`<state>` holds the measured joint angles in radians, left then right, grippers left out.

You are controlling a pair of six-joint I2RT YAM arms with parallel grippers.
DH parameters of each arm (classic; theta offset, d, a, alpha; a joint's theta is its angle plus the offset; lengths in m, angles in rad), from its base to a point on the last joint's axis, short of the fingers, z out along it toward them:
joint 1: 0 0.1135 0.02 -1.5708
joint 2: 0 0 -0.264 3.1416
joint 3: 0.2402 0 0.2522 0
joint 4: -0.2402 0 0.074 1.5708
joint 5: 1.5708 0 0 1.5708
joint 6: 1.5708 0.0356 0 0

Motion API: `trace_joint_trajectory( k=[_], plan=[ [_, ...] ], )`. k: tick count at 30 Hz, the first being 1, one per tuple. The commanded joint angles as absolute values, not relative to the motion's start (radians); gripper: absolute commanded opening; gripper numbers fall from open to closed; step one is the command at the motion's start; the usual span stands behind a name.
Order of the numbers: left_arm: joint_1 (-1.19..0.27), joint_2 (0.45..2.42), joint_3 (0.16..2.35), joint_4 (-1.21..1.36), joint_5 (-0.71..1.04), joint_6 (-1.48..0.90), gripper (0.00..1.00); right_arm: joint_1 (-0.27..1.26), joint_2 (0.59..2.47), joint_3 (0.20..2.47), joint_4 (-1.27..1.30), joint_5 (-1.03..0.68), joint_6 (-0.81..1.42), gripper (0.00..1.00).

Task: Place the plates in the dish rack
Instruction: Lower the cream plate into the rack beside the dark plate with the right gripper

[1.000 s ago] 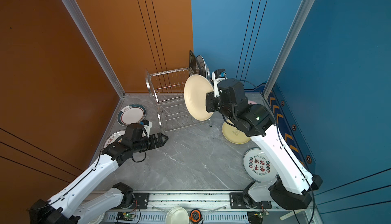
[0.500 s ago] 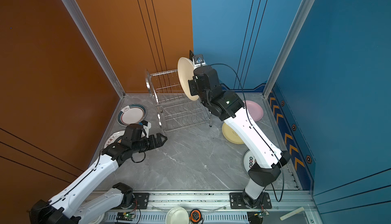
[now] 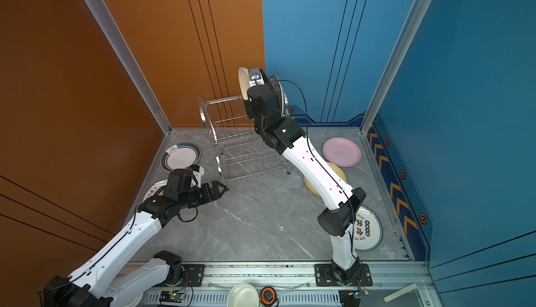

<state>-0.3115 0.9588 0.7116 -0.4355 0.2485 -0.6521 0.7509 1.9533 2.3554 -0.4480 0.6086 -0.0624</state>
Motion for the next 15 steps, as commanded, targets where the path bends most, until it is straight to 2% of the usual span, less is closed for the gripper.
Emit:
trace_joint_trajectory(
  k=[1,15],
  plan=[
    [-0.296,0.951,0.694,-0.427,0.288,-0.641,0.98,0.735,1.982,2.406,-0.368,0.676,-0.102,0.03],
    [-0.235,0.954,0.684,-0.425,0.335,-0.627,0.98,0.709,2.058,2.423,-0.359,0.712,-0.107,0.03]
  ],
)
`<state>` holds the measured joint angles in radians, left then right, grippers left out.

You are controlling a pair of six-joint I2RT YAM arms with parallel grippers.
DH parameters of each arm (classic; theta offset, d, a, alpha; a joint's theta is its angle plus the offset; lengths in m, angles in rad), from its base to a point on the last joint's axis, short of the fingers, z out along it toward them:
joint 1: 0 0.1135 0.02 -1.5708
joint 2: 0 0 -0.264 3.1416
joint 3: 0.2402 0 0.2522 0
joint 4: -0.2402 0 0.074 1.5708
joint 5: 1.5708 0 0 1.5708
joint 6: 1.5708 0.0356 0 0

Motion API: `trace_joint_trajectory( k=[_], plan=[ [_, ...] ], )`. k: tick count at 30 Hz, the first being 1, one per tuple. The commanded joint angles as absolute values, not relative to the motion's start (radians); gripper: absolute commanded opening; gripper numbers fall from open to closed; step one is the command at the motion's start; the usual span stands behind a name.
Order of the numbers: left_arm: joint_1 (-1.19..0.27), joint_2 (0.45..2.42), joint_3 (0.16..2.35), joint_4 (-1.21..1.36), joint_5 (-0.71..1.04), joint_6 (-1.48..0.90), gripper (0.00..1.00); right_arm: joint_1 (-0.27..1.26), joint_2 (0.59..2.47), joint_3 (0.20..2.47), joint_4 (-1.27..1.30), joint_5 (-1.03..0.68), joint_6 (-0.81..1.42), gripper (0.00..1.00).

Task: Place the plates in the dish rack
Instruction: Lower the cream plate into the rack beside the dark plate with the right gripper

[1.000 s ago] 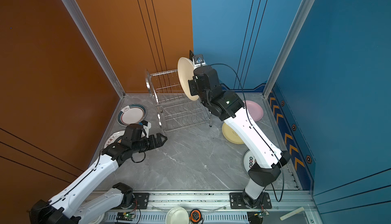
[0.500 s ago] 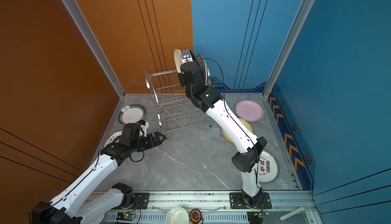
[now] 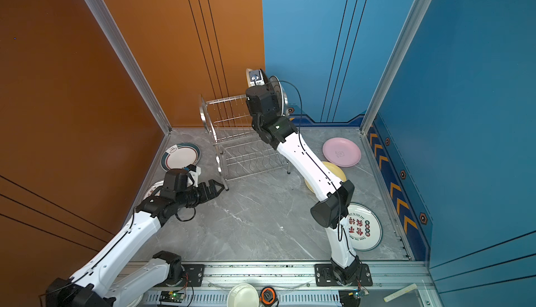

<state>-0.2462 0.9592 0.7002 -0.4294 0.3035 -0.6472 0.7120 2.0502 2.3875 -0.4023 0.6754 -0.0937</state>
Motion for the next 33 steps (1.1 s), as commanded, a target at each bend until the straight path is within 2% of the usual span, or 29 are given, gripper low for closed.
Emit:
trace_joint_trajectory(
  k=[1,33],
  plan=[
    [-0.233,0.953,0.684,-0.425,0.338,-0.625,0.98,0.709,2.062,2.424,-0.361,0.714,-0.107,0.03],
    [-0.2,0.903,0.657,-0.427,0.363,-0.634,0.98,0.678,2.063,2.324,-0.413,0.747,-0.066,0.02]
  ],
)
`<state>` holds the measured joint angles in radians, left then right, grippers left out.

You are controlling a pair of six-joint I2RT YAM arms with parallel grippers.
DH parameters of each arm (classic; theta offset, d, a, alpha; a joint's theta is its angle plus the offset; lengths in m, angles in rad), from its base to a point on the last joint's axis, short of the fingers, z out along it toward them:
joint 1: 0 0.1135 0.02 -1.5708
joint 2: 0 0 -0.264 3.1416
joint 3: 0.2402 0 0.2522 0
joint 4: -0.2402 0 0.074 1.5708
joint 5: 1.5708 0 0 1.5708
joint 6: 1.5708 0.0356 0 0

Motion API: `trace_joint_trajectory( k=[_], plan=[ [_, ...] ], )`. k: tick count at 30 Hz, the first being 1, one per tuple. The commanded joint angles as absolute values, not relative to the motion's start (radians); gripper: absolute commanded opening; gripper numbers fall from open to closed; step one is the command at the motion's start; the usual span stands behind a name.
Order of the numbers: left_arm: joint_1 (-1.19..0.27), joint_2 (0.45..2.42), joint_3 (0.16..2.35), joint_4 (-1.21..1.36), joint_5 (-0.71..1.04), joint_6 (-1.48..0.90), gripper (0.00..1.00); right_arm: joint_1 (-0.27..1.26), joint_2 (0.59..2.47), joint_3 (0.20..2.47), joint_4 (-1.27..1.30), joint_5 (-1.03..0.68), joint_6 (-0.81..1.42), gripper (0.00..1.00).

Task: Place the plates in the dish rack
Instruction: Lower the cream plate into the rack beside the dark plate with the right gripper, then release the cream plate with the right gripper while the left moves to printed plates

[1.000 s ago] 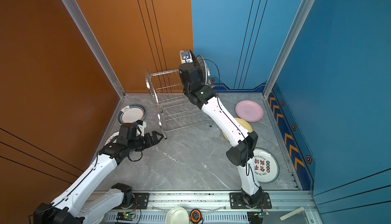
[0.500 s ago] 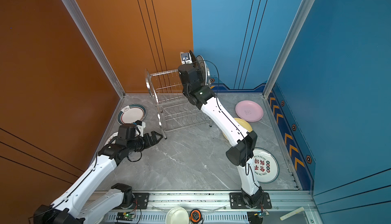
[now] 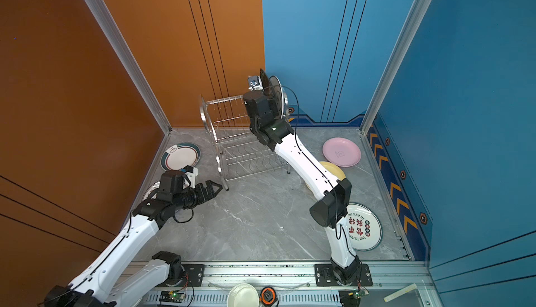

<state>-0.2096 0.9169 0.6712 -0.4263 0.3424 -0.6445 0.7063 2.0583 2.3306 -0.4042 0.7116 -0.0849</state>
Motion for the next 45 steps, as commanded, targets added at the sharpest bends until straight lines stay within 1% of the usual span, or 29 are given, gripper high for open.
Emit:
trace_joint_trajectory(
  k=[1,7,11,19,24,30,36,39,45],
  plan=[
    [-0.2,0.902,0.656,-0.428,0.363,-0.634,0.98,0.678,2.063,2.323,-0.417,0.746,-0.064,0.02],
    [-0.2,0.897,0.656,-0.428,0.364,-0.635,0.98,0.678,2.06,2.32,-0.444,0.731,-0.052,0.05],
    [-0.201,0.889,0.654,-0.43,0.362,-0.637,0.98,0.681,2.05,2.304,-0.445,0.72,-0.043,0.14],
    [-0.197,0.878,0.65,-0.436,0.361,-0.637,0.98,0.694,2.036,2.295,-0.446,0.724,-0.049,0.35],
    [-0.195,0.873,0.652,-0.439,0.36,-0.637,0.98,0.695,2.019,2.295,-0.446,0.73,-0.057,0.43],
    [-0.192,0.861,0.655,-0.451,0.351,-0.634,0.98,0.73,1.964,2.262,-0.446,0.717,-0.046,0.58],
    [-0.187,0.85,0.66,-0.472,0.343,-0.622,0.98,0.744,1.892,2.208,-0.45,0.68,-0.008,0.68],
    [-0.18,0.843,0.661,-0.485,0.34,-0.616,0.98,0.756,1.861,2.193,-0.458,0.672,-0.002,0.71],
    [-0.146,0.831,0.679,-0.527,0.318,-0.595,0.98,0.793,1.771,2.11,-0.459,0.658,0.021,0.71]
  ],
)
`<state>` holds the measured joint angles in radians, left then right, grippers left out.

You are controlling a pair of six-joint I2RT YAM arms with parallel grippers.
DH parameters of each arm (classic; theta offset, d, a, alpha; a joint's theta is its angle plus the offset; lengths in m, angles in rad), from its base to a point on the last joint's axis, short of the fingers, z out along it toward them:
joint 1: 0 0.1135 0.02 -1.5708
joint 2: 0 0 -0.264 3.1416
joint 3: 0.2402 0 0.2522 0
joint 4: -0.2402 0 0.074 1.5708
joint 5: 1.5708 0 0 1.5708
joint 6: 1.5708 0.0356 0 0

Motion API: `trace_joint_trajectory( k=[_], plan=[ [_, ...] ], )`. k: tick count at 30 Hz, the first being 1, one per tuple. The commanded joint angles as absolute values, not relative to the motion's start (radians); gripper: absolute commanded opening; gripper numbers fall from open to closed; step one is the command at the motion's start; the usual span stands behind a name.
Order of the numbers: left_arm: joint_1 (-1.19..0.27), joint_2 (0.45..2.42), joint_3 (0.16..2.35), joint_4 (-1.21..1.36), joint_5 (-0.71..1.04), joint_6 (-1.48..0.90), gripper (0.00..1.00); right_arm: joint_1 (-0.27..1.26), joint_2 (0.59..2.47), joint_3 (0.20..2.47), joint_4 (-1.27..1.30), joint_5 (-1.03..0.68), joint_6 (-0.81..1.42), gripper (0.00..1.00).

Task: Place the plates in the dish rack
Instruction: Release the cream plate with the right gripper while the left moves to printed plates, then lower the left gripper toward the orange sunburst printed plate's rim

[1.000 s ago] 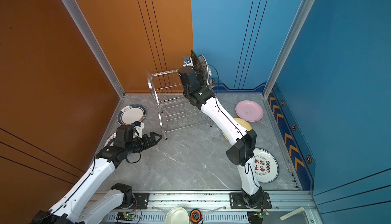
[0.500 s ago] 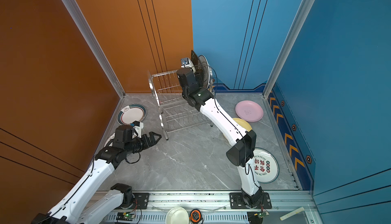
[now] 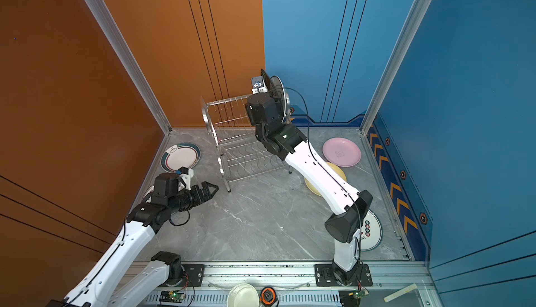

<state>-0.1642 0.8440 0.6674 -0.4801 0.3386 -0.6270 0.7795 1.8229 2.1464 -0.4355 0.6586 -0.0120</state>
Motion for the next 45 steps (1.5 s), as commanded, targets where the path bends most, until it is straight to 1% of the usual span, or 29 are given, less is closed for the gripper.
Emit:
trace_joint_trajectory(
  k=[1,5,9,11,13,16,20,22,23,24,27,32,35,36,45],
  plan=[
    [-0.139,0.829,0.684,-0.536,0.308,-0.59,0.98,0.801,1.749,2.089,-0.459,0.658,0.028,0.72],
    [-0.092,0.836,0.712,-0.603,0.249,-0.565,0.98,0.829,1.671,2.01,-0.467,0.657,0.059,0.72],
    [-0.012,0.86,0.756,-0.671,0.182,-0.526,1.0,0.847,1.595,1.934,-0.516,0.638,0.107,0.73],
    [0.014,0.873,0.783,-0.69,0.131,-0.503,0.98,0.848,1.555,1.883,-0.55,0.621,0.148,0.73],
    [0.046,0.9,0.813,-0.699,0.087,-0.487,0.93,0.848,1.505,1.817,-0.585,0.598,0.202,0.73],
    [0.094,0.958,0.847,-0.698,0.064,-0.457,0.89,0.843,1.42,1.687,-0.615,0.551,0.289,0.73],
    [0.161,1.061,0.908,-0.697,0.061,-0.381,0.87,0.831,1.328,1.552,-0.656,0.48,0.388,0.74],
    [0.201,1.112,0.938,-0.694,0.048,-0.341,0.87,0.819,1.287,1.485,-0.668,0.447,0.418,0.75],
    [0.216,1.134,0.951,-0.692,0.041,-0.325,0.83,0.813,1.268,1.456,-0.668,0.435,0.429,0.75],
    [0.233,1.162,0.964,-0.69,0.03,-0.305,0.82,0.807,1.247,1.425,-0.669,0.425,0.439,0.77],
    [0.277,1.247,1.005,-0.68,-0.001,-0.257,0.82,0.778,1.203,1.356,-0.668,0.39,0.462,0.81],
    [0.34,1.393,1.094,-0.635,-0.039,-0.224,0.79,0.718,1.165,1.286,-0.668,0.313,0.483,0.83],
    [0.37,1.479,1.158,-0.621,-0.068,-0.217,0.77,0.709,1.163,1.27,-0.668,0.277,0.488,0.83],
    [0.377,1.508,1.182,-0.619,-0.086,-0.215,0.76,0.677,1.164,1.266,-0.669,0.267,0.489,0.83],
    [0.425,1.7,1.286,-0.505,-0.133,-0.262,0.66,0.656,1.186,1.263,-0.664,0.229,0.493,0.84]
  ],
)
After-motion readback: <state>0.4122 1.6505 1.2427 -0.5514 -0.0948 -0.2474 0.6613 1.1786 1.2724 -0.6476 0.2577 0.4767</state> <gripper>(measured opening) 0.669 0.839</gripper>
